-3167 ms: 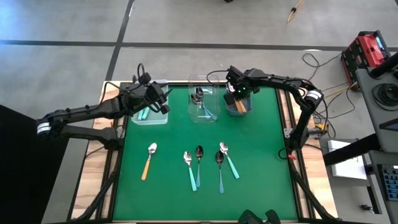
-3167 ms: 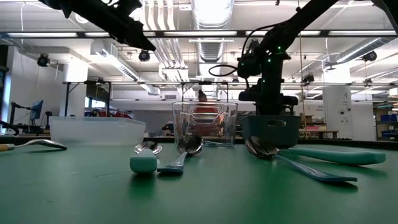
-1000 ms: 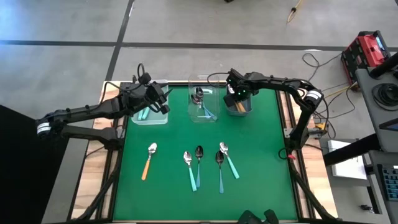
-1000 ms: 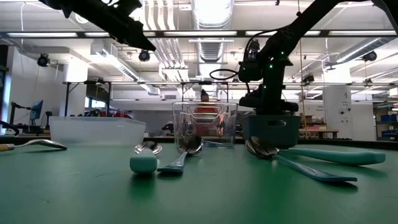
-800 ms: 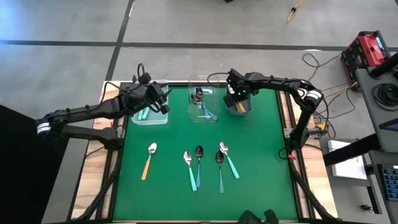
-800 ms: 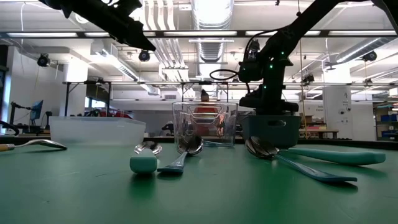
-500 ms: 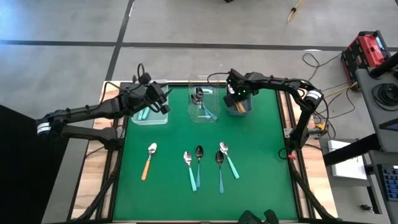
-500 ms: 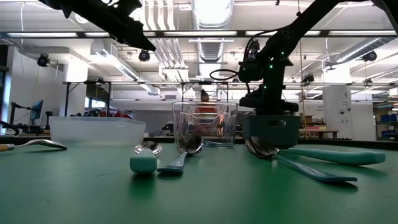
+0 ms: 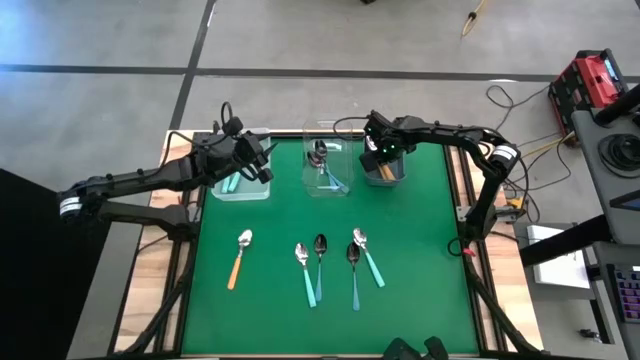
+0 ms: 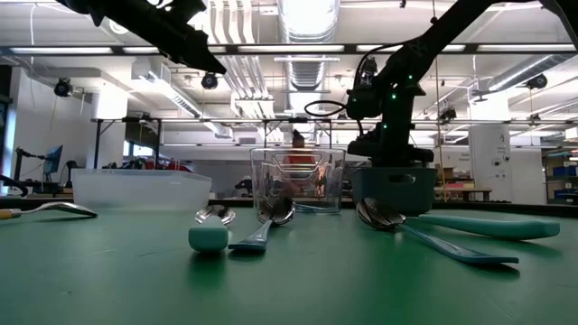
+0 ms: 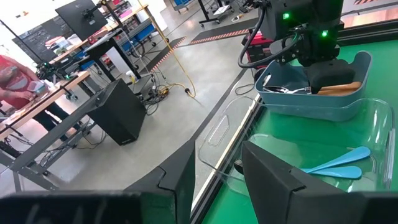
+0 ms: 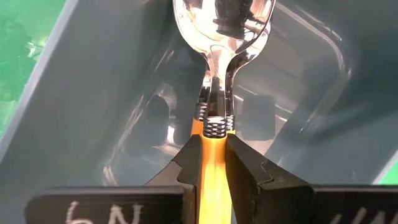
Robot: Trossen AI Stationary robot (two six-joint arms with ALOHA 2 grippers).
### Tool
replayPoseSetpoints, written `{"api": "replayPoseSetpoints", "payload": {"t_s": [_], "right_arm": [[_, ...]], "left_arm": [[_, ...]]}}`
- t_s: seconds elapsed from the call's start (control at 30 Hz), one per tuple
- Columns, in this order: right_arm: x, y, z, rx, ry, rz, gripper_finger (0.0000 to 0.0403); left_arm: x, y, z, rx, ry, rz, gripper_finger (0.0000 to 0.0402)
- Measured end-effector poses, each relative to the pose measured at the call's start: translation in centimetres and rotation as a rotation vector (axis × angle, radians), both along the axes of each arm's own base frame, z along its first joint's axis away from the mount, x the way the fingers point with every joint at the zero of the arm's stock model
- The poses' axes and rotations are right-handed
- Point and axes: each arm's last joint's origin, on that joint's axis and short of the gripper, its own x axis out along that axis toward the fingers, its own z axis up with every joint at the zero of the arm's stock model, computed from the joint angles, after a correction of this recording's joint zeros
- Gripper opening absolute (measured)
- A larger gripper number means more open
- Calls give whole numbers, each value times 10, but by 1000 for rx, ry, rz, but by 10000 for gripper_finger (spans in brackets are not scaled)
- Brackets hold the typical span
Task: Sort silverware by color (type)
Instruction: Put the yellow spoon into the blue bin, then put the green spoon into the white bin
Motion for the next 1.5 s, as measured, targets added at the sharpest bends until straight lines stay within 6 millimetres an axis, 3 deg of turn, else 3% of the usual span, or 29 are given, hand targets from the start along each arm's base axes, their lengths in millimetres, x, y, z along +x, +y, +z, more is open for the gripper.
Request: {"api": "replayPoseSetpoints", "payload": {"t_s": [0.6, 1.13, 1.33, 1.5], "right_arm": [[0, 0, 0, -2, 2, 3, 61], [0, 0, 1, 0, 6, 2, 114], [2, 0, 26, -15, -12, 5, 114], [4, 11, 59, -62, -58, 63, 106]], "left_arm": [[0, 0, 0, 0, 0, 0, 113], [0, 0, 0, 0, 0, 0, 113], [0, 0, 0, 0, 0, 0, 113], [0, 0, 0, -12, -10, 3, 113]]}}
